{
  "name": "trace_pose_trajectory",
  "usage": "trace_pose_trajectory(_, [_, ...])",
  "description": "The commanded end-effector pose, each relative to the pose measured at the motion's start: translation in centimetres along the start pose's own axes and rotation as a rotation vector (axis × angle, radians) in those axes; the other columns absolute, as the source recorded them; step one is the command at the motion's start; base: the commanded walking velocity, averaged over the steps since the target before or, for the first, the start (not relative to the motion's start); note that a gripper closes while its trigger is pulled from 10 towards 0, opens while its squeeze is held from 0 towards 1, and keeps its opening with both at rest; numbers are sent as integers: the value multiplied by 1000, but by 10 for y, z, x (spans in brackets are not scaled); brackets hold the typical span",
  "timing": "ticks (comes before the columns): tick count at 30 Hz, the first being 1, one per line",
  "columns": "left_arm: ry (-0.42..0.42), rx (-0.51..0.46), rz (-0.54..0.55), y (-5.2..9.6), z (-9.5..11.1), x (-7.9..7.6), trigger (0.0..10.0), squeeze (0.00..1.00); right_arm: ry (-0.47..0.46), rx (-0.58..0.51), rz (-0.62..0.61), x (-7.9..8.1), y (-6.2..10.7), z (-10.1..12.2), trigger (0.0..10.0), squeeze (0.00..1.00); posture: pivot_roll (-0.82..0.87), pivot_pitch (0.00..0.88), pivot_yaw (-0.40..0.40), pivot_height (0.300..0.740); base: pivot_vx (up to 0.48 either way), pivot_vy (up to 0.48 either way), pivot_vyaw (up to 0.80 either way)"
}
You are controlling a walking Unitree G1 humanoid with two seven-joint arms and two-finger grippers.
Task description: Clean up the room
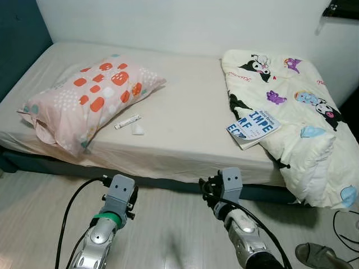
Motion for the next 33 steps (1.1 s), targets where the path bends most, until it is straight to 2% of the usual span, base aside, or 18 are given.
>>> trace_pose_trajectory(1, [0,20,9,-2,-4,2,10000,0,3,13,-7,-3,3,-5,10000,0,28,0,7,740,0,0,0])
trace_pose_trajectory(3, [5,22,45,-5,-3,12,10000,0,-4,6,-20,-6,2,-2,10000,0,28,0,5,740,0,0,0])
trace_pose_trajectory(4, [-19,19,41,-5,-3,13,10000,0,-6,-1,-18,-5,1,0,10000,0,25,0,8,740,0,0,0])
trace_pose_trajectory(8, [-54,-13,30,-5,5,11,10000,0,-2,-7,-7,-2,-1,2,10000,0,25,0,9,740,0,0,0])
trace_pose_trajectory(12, [-33,-51,19,-8,18,5,10000,0,-1,-4,-3,-1,-1,2,10000,0,37,0,8,740,0,0,0])
trace_pose_trajectory(14, [-19,-38,20,-8,16,5,10000,0,0,-1,-2,0,-2,1,10000,0,34,0,8,740,0,0,0])
trace_pose_trajectory(16, [-12,2,35,-8,4,5,10000,0,-4,0,-6,0,-2,1,10000,0,31,0,9,740,0,0,0])
trace_pose_trajectory(21, [9,52,36,2,-14,4,10000,0,-8,12,-6,-1,2,-5,10000,0,45,0,12,740,0,0,0])
trace_pose_trajectory(27, [46,85,57,4,-21,9,10000,0,-14,3,-1,4,0,-3,10000,0,30,0,12,740,0,0,0])
trace_pose_trajectory(33, [54,73,52,1,-17,7,10000,0,-12,17,0,3,3,-7,10000,0,40,0,6,740,0,0,0])
Point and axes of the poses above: a point about 5 cm out from each wrist's last joint towards the gripper, its own y axis pointing back from the gripper into the wrist, its own z axis along the axis of the wrist's last joint, x = y × z, the point moved 6 cm from there along -y, pointing out of the wrist towards the gripper, and after that the axes turned 5 degrees about y, right-handed, at the moved point
